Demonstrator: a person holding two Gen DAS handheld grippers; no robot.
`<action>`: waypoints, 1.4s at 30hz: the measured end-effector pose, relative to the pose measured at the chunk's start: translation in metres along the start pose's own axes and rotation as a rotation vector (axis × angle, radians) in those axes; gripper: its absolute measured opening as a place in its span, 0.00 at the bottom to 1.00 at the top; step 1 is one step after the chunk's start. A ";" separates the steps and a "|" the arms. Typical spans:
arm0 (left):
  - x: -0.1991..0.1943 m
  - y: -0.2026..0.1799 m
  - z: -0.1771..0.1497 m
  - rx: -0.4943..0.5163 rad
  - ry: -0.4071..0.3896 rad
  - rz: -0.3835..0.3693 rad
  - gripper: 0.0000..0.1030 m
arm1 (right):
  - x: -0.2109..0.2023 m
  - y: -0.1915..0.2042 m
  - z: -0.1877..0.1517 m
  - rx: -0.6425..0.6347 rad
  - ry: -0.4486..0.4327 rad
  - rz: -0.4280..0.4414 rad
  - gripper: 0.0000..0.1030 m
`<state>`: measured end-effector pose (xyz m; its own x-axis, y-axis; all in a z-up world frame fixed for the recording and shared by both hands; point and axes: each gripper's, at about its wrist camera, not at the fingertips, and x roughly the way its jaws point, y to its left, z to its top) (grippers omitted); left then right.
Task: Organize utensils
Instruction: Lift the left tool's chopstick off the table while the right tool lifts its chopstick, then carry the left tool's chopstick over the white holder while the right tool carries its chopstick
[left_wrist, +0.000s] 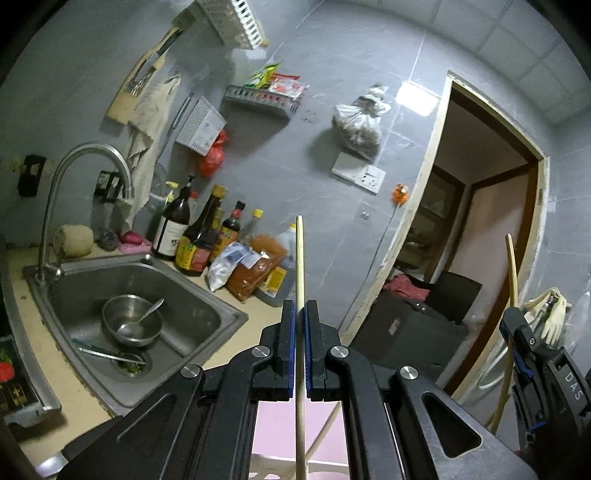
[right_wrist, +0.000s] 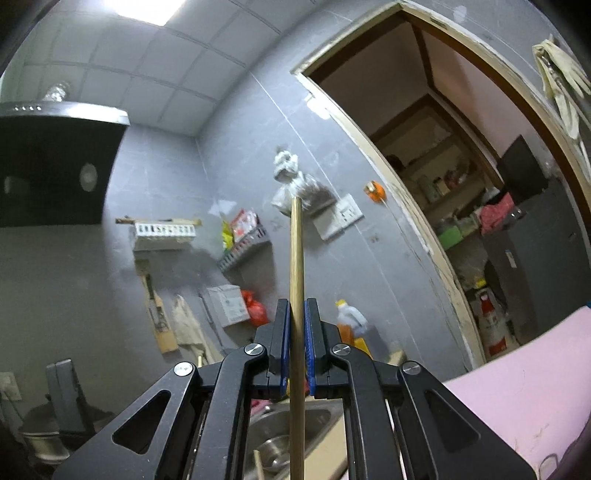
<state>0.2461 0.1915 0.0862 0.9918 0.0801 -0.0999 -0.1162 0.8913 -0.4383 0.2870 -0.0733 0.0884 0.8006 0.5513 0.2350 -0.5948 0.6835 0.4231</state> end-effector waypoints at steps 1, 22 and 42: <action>0.002 0.001 -0.003 -0.004 0.002 0.003 0.02 | 0.003 0.000 -0.002 -0.006 0.002 -0.011 0.05; 0.010 0.002 -0.031 0.018 0.004 0.060 0.02 | -0.003 0.001 -0.020 -0.061 -0.037 -0.146 0.05; 0.006 -0.010 -0.051 0.091 -0.001 0.070 0.02 | -0.004 0.002 -0.030 -0.069 0.003 -0.128 0.05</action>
<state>0.2503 0.1601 0.0448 0.9815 0.1438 -0.1265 -0.1797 0.9203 -0.3475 0.2810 -0.0598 0.0622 0.8703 0.4586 0.1797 -0.4911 0.7799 0.3880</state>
